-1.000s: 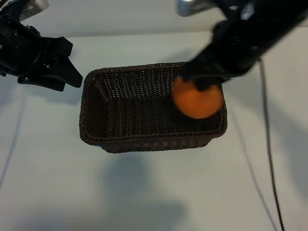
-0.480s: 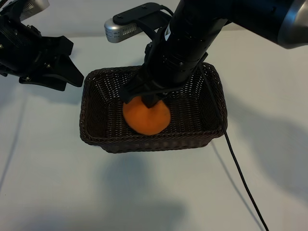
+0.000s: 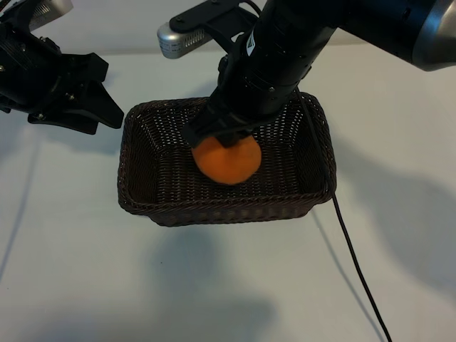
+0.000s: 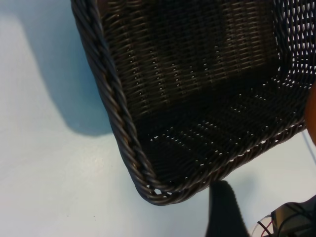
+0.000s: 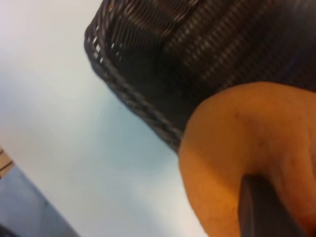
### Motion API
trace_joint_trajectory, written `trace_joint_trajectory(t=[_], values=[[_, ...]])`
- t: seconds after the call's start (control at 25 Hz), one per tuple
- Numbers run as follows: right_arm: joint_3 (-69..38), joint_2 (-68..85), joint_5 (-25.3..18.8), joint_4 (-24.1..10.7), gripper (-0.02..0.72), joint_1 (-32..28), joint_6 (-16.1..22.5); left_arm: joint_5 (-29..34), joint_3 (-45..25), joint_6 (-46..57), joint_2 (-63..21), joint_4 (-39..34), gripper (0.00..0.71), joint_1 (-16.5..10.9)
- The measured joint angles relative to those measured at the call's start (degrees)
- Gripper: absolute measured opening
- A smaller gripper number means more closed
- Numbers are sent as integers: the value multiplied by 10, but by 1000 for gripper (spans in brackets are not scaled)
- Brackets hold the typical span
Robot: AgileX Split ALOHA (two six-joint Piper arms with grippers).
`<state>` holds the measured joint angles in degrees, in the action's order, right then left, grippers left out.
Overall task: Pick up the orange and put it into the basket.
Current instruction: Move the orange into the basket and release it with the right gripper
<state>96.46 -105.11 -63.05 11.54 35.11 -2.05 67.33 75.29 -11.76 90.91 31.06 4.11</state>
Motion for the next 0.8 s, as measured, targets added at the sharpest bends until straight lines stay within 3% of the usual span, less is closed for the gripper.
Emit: trace_joint_trajectory(t=[0.8], values=[[0, -74, 59, -71, 94, -1, -2, 0, 0, 1, 0, 0, 460, 0]])
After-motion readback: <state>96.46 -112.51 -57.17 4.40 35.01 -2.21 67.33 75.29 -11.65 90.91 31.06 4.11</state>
